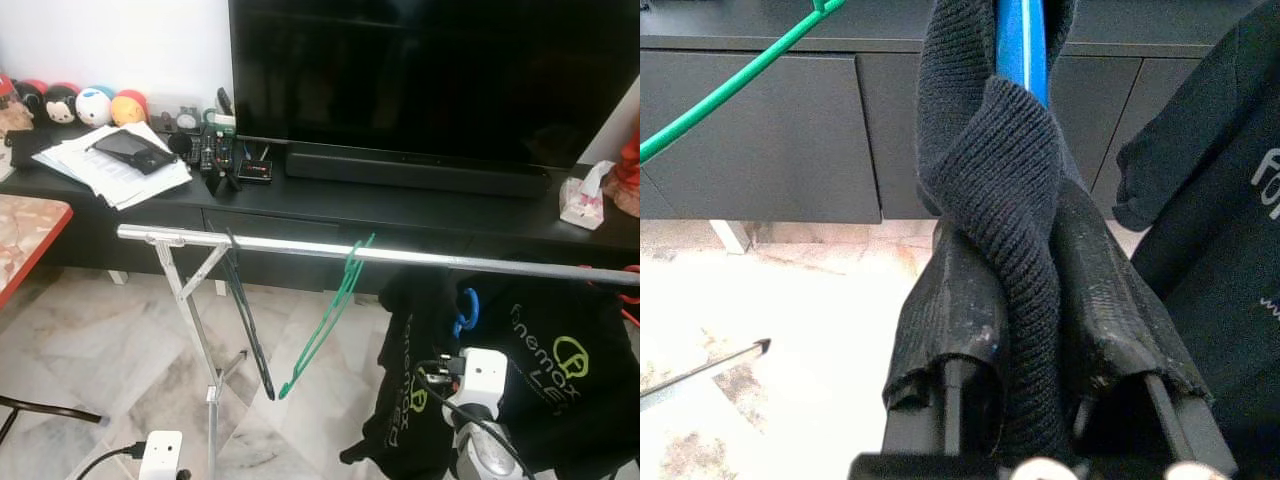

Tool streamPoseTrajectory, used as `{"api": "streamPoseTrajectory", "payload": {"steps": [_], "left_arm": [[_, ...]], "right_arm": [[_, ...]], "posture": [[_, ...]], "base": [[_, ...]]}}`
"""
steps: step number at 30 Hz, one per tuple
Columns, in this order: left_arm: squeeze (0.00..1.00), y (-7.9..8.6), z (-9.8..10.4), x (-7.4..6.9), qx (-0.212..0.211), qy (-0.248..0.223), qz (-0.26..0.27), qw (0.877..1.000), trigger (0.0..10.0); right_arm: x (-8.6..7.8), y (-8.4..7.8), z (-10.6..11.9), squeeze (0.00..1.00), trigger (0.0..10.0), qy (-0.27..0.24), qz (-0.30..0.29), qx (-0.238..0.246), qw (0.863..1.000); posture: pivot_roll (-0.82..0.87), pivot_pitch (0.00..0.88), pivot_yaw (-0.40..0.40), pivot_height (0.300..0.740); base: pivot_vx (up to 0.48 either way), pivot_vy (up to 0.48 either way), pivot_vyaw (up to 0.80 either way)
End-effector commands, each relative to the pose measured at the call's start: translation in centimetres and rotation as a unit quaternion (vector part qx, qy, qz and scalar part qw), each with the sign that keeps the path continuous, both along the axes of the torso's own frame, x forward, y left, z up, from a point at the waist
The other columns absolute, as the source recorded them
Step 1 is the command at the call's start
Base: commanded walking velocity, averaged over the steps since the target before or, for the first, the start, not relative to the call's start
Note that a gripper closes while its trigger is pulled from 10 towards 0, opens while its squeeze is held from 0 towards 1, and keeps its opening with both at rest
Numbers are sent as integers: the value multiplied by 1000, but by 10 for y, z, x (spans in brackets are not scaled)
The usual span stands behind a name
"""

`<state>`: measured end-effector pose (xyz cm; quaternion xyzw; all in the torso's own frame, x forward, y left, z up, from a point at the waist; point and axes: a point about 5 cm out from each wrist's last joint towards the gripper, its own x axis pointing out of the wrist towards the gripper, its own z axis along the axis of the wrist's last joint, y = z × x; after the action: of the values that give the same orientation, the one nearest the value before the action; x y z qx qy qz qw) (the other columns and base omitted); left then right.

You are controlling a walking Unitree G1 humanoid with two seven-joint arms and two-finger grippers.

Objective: Hang hanger

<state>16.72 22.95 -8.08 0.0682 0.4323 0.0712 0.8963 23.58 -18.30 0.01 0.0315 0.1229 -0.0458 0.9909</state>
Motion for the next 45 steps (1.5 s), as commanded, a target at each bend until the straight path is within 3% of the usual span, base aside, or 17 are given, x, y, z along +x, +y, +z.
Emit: {"api": "streamPoseTrajectory", "payload": {"steps": [1,7,16,22,25,33,40,45], "left_arm": [[0,-4,-2,-3,-4,8,-7,1000,10000],[0,-12,0,7,-9,8,-24,1000,10000],[0,-17,6,24,-10,-2,-51,999,10000],[0,-15,10,30,-6,-9,-57,998,10000],[0,-10,9,26,4,-5,-47,999,10000],[0,-14,7,23,-2,-6,-38,999,10000],[0,-9,4,16,-2,3,-28,1000,10000],[0,-11,6,21,-2,-4,-29,1000,10000]], "right_arm": [[6,-6,9,0,10000,-25,-15,1,1000],[6,-15,8,0,10000,-29,-58,7,998],[5,-22,7,0,10000,-23,-53,5,998],[14,-20,13,0,10000,-34,-58,15,998],[21,-15,11,0,10000,-23,-46,16,999],[36,-6,18,0,10000,-27,-18,16,999],[35,-5,15,0,10000,-26,-43,26,998],[38,-9,14,0,10000,-18,-42,18,999]], "posture": [[8,0,-117,740],[-43,0,-47,740],[-59,0,-1,740],[-59,0,-13,740],[-45,0,-62,740],[-39,0,-55,740],[-67,0,-47,740],[-57,0,-49,740]], "base": [[0,0,0],[0,0,0],[0,0,0],[0,0,0],[0,0,0],[0,0,0],[0,0,0],[0,0,0]]}}
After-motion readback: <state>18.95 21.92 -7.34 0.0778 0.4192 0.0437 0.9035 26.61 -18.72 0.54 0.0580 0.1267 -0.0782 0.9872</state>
